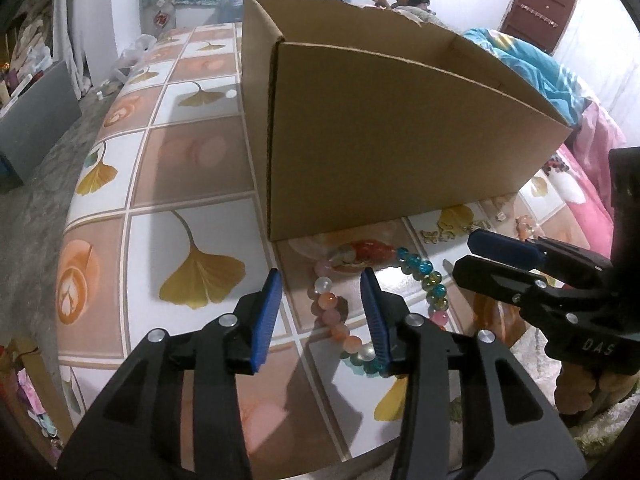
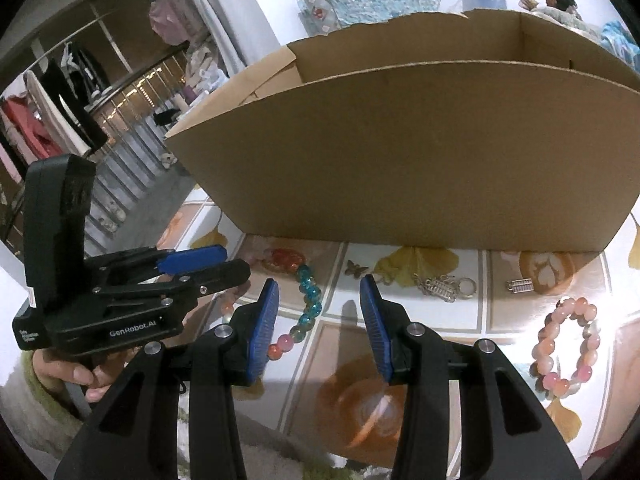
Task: Organize jewelry
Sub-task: 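Open the left gripper off the bracelet while the right gripper closes on its teal beads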
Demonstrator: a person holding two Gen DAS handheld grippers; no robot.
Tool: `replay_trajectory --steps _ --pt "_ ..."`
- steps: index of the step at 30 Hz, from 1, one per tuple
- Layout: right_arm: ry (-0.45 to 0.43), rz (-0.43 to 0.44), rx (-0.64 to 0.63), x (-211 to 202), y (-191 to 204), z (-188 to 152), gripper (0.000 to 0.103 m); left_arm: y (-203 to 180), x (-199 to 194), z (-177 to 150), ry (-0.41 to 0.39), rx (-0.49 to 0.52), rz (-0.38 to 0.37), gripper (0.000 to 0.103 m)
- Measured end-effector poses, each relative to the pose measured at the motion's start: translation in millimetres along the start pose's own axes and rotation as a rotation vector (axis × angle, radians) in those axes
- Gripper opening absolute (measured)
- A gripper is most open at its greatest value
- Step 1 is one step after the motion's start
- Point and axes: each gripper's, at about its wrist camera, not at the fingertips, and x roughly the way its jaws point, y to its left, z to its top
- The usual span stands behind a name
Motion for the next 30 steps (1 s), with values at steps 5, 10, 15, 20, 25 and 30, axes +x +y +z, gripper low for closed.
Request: replay_trajectory --steps 5,10,15,20,25,30 --pt "-0.004 -0.002 0.011 2 0 0 0.042 -1 4 2 0.015 0.005 0.017 0.039" --pt "0.002 -0.006 0.008 8 2 2 0.041 -2 6 3 0.016 0.010 0.029 0.039" --pt "0.007 -0.020 -0.008 11 5 1 0.036 -3 7 3 0.016 0.020 0.036 0.039" --pt "0.015 -0.038 -0.028 16 8 1 0.034 -3 7 2 0.012 0.023 0.036 0.039" --pt "0.031 -0.046 -0.024 21 7 0 0.031 -2 6 0 0.007 0.024 0.032 0.039" --pt "0.033 -0.054 -0.033 23 8 0 0.028 1 5 0 0.003 0.021 0.027 0.039"
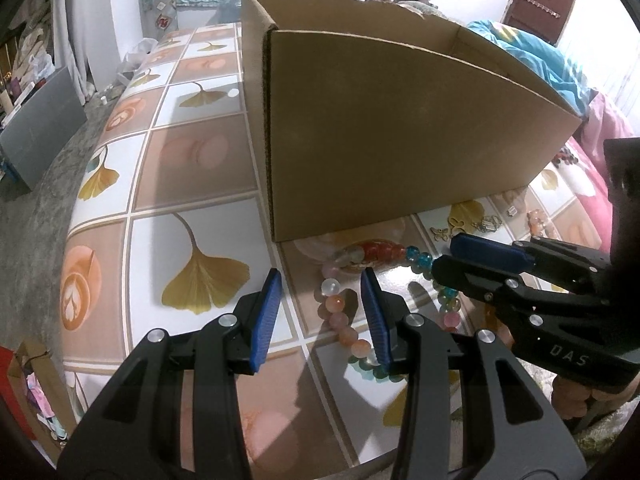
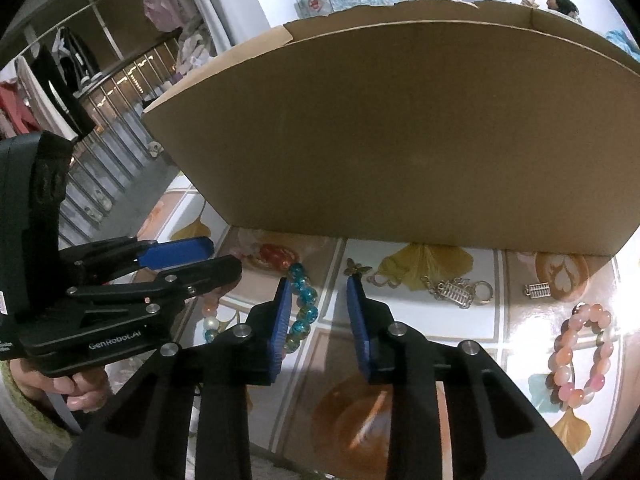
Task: Organize jewelry
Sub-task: 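Open the left gripper off the bracelet while the right gripper closes on its teal beads, then lift the bracelet with the right gripper and carry it over the box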
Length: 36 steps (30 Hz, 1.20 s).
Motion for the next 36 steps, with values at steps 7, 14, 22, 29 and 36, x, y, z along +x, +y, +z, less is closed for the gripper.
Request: replay_trajectory --steps 7,14,22,29,36 --pt "0.001 -0.022 -0.011 0 4 0 0.024 1 -1 -1 -0.007 -0.003 -0.005 0.039" --pt "0.001 -0.035 -0.008 -1 0 -1 0.016 1 -1 -1 -0.007 -0.001 -0.001 0.039" --pt "0.004 -0.025 0.007 0 -3 -1 0.013 8 -7 0 -0.021 -0.020 0.000 0.039" --pt "0.004 -0.034 -0.003 1 -3 -1 0.013 8 -9 -1 -0.032 -0.020 -0.017 0.039" --pt "0.014 -0.020 -0.039 1 -3 -2 0.010 11 -19 -3 -0.061 -0.007 -0.035 0.039"
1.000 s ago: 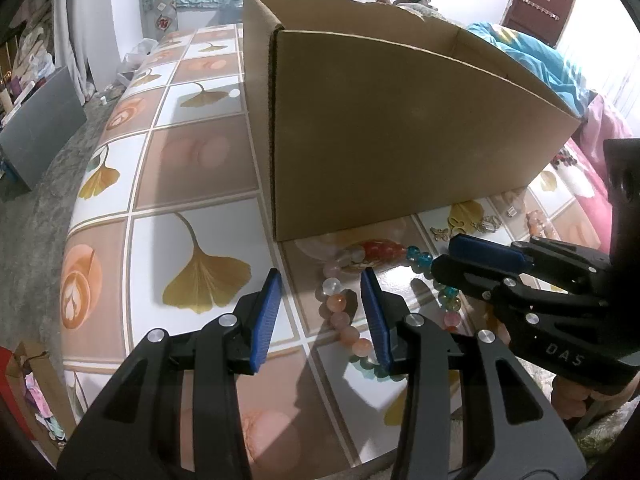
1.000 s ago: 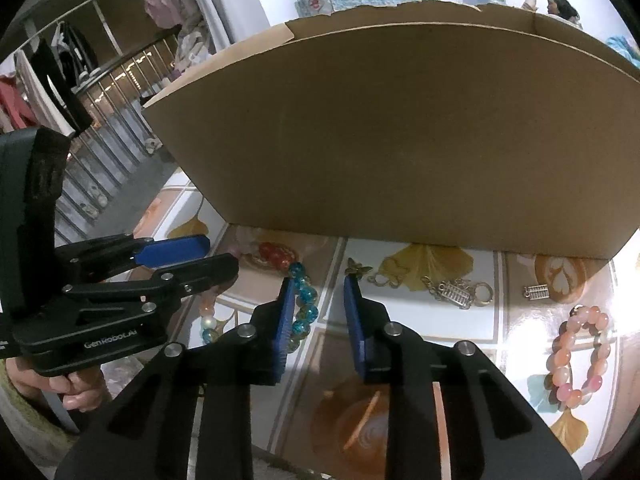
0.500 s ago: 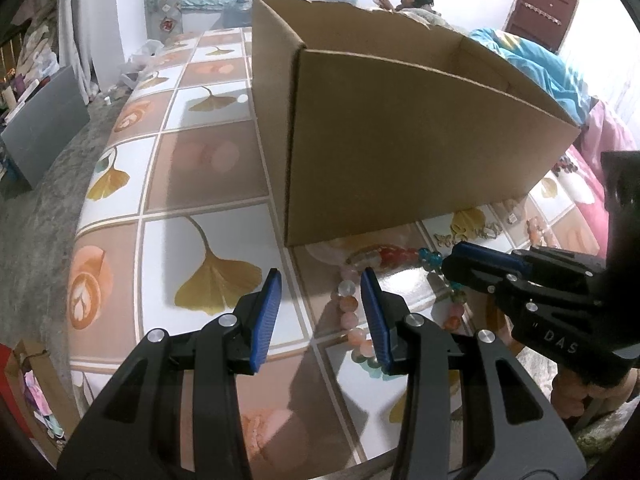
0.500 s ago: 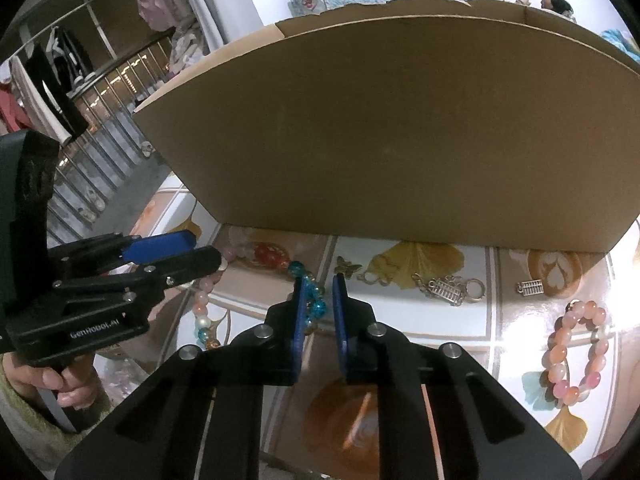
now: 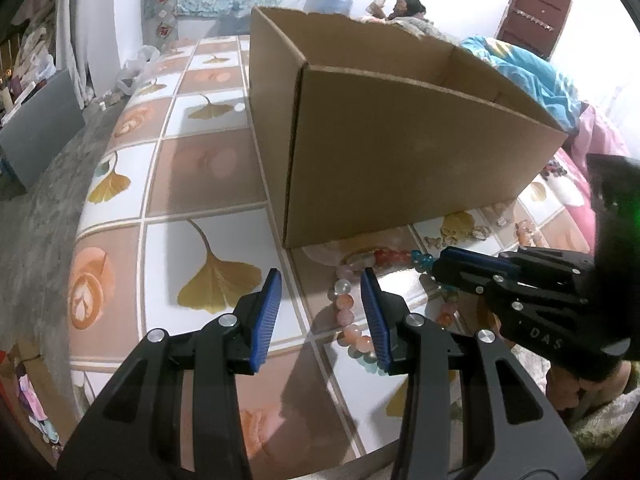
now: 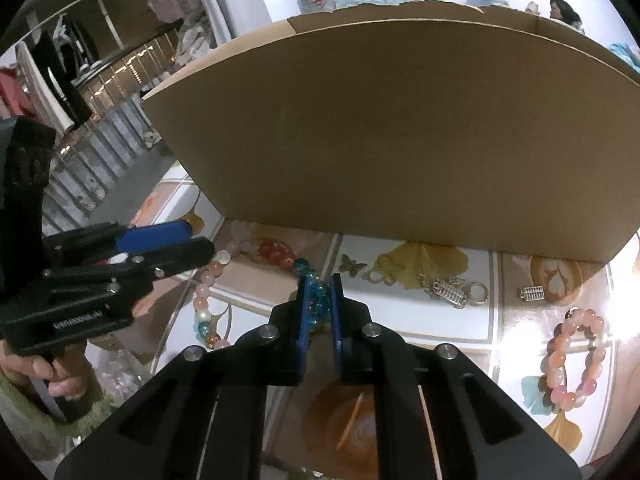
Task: Organize jewelry
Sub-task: 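Lift the bracelet with the right gripper and carry it over the box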
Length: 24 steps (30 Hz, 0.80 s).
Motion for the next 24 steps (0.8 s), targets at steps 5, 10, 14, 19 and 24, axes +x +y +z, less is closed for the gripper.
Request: replay_trajectory --steps 5,10,14,19,24 --pt "0.004 0.066 0.057 -1 -13 -1 0.010 0 -5 -6 0.002 0.010 -0.023 0.039" --pt "0.015 0.099 0.094 -3 -20 -1 0.010 -3 -4 -12 0.001 0.027 -0.035 0.039" --pt "0.016 0.082 0.087 -3 -16 0 0.010 -7 4 -12 0.023 0.051 -0.039 0.039" --pt "0.028 0.043 0.062 0 -8 4 0.010 -21 15 -8 0.053 0.148 0.021 0.039" --pt "0.043 -0.014 0.000 6 5 8 0.011 -33 18 -9 0.056 0.235 0.060 0.031"
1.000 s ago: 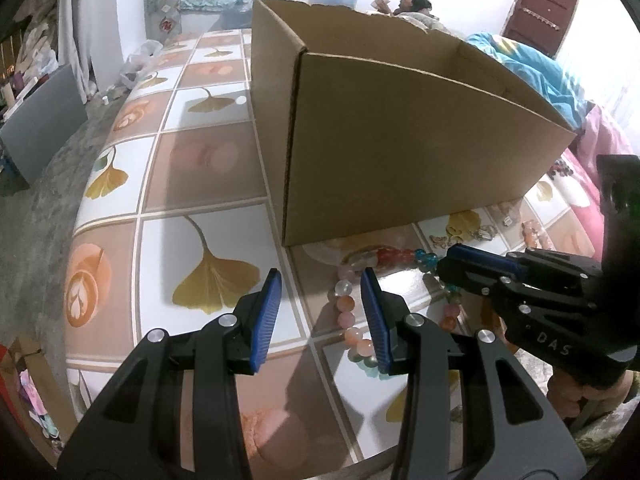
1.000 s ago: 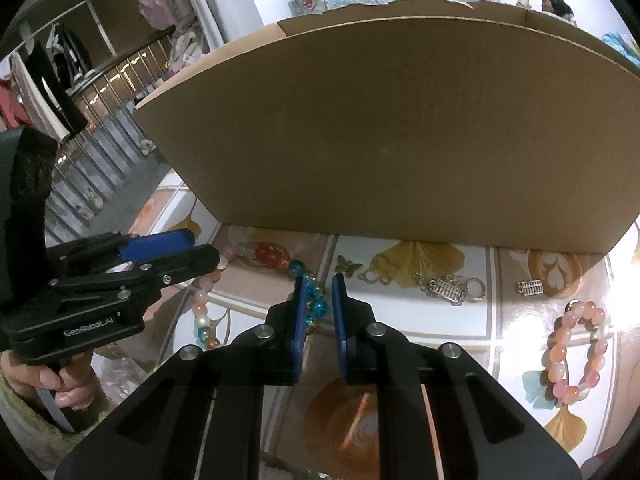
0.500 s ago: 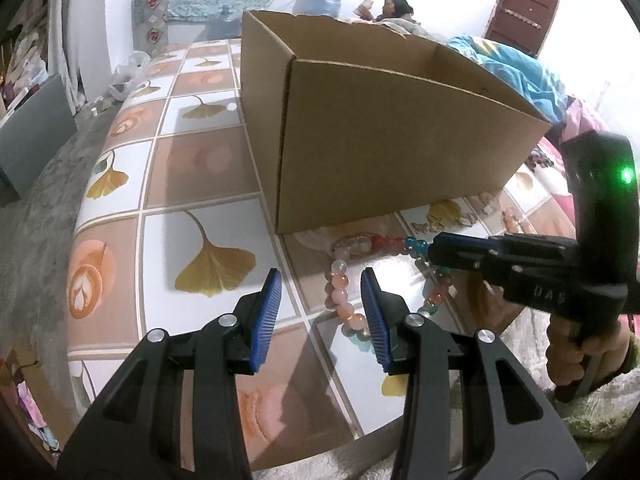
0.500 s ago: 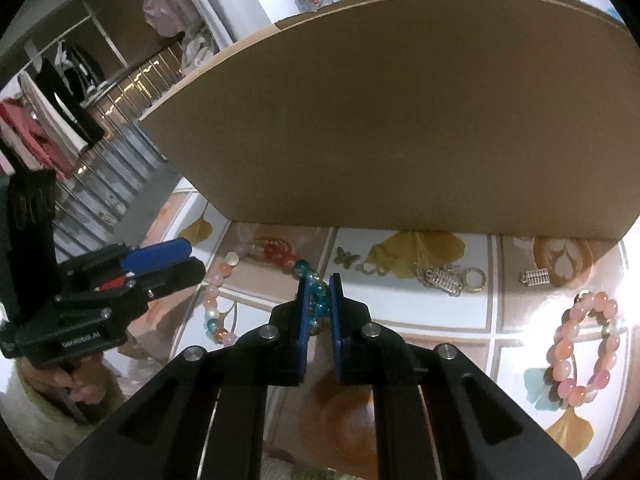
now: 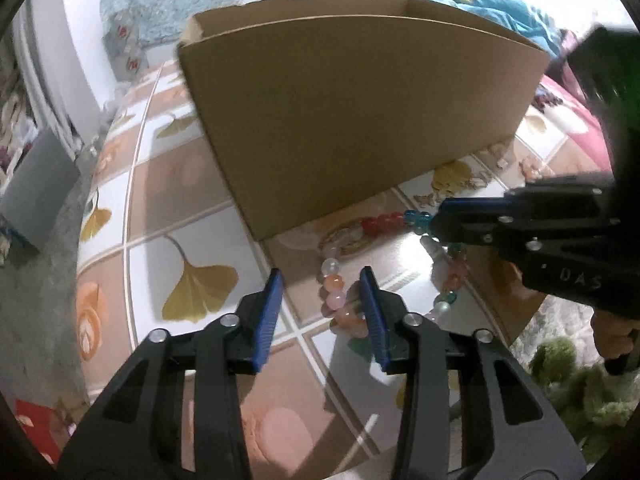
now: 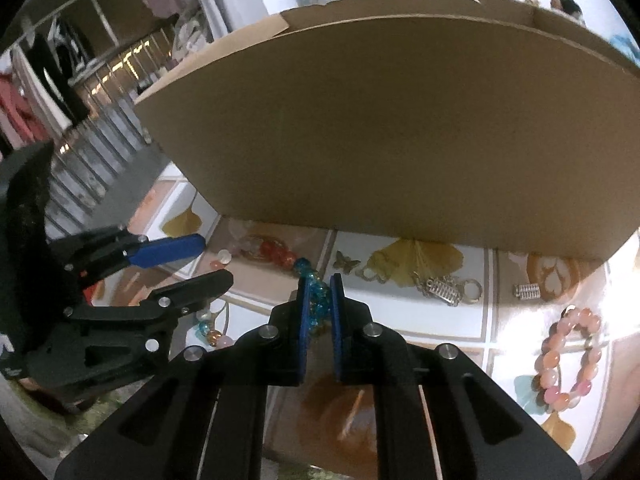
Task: Organize jewelry
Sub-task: 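Lift the bracelet with the right gripper and carry it over the box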
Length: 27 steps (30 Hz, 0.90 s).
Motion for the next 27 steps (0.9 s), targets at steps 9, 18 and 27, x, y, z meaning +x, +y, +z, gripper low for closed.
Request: replay_trajectory --steps 9,18,27 --pt "-0.016 -0.030 -0.055 3 9 -1 0.010 -11 -2 3 -0.002 0.030 0.016 0.009" --pt "-0.110 0.073 0.008 -38 4 -7 0.010 -25 -67 14 -0.106 0.021 -0.004 0.009" --pt "-0.306 0.129 -0.050 -119 2 26 0.010 -44 -132 69 -0.272 0.073 -0.068 0.009"
